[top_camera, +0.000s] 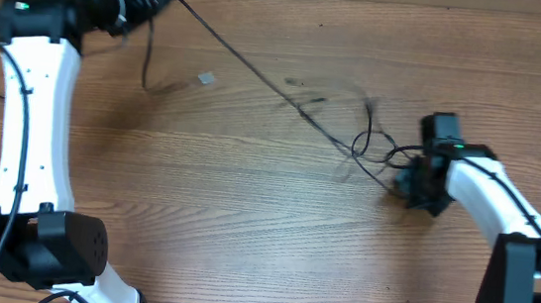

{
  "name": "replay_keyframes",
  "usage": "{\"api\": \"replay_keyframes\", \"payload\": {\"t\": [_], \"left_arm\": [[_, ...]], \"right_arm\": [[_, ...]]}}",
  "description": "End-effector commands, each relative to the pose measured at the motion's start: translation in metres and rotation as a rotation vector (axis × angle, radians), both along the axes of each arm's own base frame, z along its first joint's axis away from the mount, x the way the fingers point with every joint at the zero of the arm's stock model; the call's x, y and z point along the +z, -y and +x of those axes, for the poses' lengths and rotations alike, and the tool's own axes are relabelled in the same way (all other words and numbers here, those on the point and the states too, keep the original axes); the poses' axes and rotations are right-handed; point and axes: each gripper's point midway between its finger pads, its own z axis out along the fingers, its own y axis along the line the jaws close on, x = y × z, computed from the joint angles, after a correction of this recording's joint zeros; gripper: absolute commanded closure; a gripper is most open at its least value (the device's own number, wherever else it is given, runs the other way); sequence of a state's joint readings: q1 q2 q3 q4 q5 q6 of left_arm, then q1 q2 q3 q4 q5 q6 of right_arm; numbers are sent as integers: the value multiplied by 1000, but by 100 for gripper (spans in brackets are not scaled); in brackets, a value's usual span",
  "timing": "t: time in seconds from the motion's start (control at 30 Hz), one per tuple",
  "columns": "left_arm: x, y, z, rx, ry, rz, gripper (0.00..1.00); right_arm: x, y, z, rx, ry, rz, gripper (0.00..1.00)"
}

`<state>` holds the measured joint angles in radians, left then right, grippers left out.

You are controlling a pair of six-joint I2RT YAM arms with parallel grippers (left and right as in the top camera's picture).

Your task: Untangle cables

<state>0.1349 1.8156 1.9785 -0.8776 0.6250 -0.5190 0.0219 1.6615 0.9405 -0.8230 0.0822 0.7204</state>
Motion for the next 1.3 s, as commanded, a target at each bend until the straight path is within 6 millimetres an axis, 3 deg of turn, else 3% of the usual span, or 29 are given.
{"api": "replay_keyframes", "payload": {"t": [0.0, 0.17, 0.27, 0.43, 0.6, 0.77, 0.93, 1.1, 1.27], "left_arm": [[65, -15, -6, 22, 172, 44, 96], [91, -43, -8, 114, 222, 94, 96], [93, -52, -8, 143, 223, 108, 96], [86, -73, -6, 241, 195, 170, 96], [76, -71, -11, 243, 145, 167, 96], [58, -65, -22, 229, 54, 157, 96], [47, -51, -30, 197, -7, 151, 96], [37, -20, -31, 127, -40, 148, 95], [27, 8, -29, 64, -59, 151, 96]], "right_arm": [[3, 64, -10, -191, -16, -142, 96], [3, 109, -26, -353, -30, -140, 96], [2, 123, -35, -406, -41, -136, 96], [2, 128, -37, -424, -43, -135, 96], [1, 124, -37, -421, -45, -117, 96], [-2, 95, -35, -411, -56, 51, 89], [0, 66, -39, -404, -90, 204, 90], [8, 22, -26, -233, -53, 403, 90], [9, -2, -22, -139, -53, 425, 90]]}}
